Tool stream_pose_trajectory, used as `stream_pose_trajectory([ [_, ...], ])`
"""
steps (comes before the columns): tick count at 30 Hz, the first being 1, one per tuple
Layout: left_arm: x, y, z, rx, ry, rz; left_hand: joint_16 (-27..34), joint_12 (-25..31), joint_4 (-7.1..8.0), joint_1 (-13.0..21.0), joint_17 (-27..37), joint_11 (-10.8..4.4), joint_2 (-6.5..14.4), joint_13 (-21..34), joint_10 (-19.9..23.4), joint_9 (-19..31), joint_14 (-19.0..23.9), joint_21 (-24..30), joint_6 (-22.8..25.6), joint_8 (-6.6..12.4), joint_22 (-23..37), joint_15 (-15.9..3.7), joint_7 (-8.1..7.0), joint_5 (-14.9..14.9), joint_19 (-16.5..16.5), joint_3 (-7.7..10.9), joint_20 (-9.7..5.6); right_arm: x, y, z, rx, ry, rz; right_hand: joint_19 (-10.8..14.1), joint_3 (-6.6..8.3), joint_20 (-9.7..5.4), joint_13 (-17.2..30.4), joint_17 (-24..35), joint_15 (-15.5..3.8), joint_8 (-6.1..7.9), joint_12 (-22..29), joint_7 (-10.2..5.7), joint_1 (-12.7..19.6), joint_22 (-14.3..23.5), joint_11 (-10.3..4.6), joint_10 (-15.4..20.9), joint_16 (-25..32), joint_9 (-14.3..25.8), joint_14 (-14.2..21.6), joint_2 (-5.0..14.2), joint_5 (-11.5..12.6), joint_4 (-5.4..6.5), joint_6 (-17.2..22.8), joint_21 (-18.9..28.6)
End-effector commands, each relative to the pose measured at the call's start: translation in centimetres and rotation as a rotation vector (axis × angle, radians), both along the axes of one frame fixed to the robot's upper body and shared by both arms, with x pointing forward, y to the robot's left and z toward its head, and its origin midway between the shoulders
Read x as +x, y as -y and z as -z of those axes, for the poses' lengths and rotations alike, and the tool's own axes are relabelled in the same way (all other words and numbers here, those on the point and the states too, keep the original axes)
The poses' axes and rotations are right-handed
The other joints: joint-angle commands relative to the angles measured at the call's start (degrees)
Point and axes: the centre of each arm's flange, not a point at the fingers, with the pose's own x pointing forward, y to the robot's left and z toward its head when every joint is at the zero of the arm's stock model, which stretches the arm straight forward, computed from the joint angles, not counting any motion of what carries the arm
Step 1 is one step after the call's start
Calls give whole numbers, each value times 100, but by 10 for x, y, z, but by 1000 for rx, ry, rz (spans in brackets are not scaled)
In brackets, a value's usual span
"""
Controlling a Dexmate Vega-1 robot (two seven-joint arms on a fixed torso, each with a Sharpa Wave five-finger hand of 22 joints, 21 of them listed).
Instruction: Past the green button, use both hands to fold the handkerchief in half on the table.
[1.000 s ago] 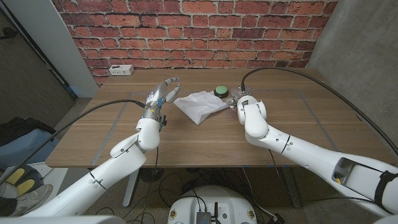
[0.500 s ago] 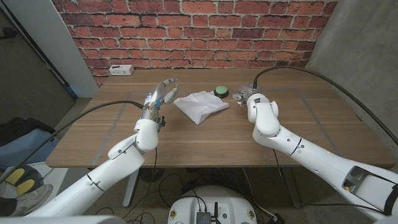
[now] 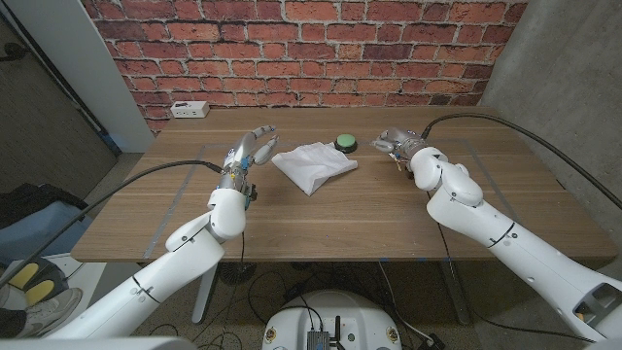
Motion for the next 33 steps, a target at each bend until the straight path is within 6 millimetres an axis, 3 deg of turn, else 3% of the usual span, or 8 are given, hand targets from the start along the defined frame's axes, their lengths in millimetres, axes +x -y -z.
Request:
stream_pose_trajectory([
  [1,-2,-4,2,-51,-27,69,14,-6,-13,-68,19,68,19,12,-56,15,-47,60,-24,-17,12,-41,51,-14,-15,59,-14,-8,16,7,223,19,-174,-4,32,20,28,44,-142,-50,12,5,4,8,75,22,47,20,57,-10,-31,49,-191,-2],
  [3,-1,-6,3,-61,-33,92,13,-32,-10,-94,22,105,16,10,-141,14,-63,64,-73,-30,13,-10,44,-14,-19,72,-58,-9,17,8,241,36,-181,-8,34,20,29,56,-129,-66,4,4,-3,9,94,0,58,20,65,-9,-37,66,-292,-6],
  [7,3,-10,5,-81,-45,149,-48,-92,-44,-161,7,215,-12,-7,-425,3,-305,34,-382,-86,12,90,45,-10,-150,131,-286,-12,19,12,281,66,-207,-10,38,18,34,94,-93,-110,-19,-61,-23,12,115,-79,88,19,75,-25,-60,111,-763,-13],
  [10,5,-13,5,-99,-42,182,-56,-107,-47,-209,1,260,-16,-17,-544,-1,-400,16,-515,-96,10,114,80,-10,-220,149,-374,-12,21,15,335,96,-243,-19,17,-4,38,125,-49,-119,-48,-120,-68,14,107,-198,104,16,63,-46,-74,159,-1191,-21],
  [13,7,-16,4,-111,-41,215,-71,-134,-31,-290,-2,337,-21,-29,-717,-6,-552,-12,-685,-105,7,162,92,-16,-313,154,-416,-12,24,18,403,127,-296,-35,-17,-33,40,146,-29,-104,-61,-136,-127,15,116,-277,108,14,45,-69,-82,203,-1385,-28],
  [22,16,-28,4,-139,-56,288,-87,-139,7,-427,-8,357,-28,-45,-909,-13,-791,-56,-896,-106,1,205,59,-27,-453,150,-496,-14,25,24,540,197,-396,-81,-96,-18,42,171,65,-42,-43,-82,-258,15,239,-307,104,10,3,-122,-93,282,-1473,-47],
  [28,22,-39,7,-154,-67,328,-80,-136,32,-490,-8,363,-25,-51,-971,-16,-855,-67,-944,-95,-1,204,81,-35,-490,144,-511,-12,23,33,650,241,-444,-77,-133,87,39,166,92,-75,-38,-152,-287,12,205,-331,133,1,85,-161,-83,264,-1721,-47],
  [33,30,-55,12,-165,-97,359,-73,-130,40,-516,-9,364,-32,-54,-985,-17,-866,-69,-953,-88,-2,200,77,-42,-500,139,-492,-11,22,42,747,280,-464,-83,-148,136,37,151,147,-84,-45,-101,-281,11,279,-377,127,-5,94,-196,-77,223,-1908,-51],
])
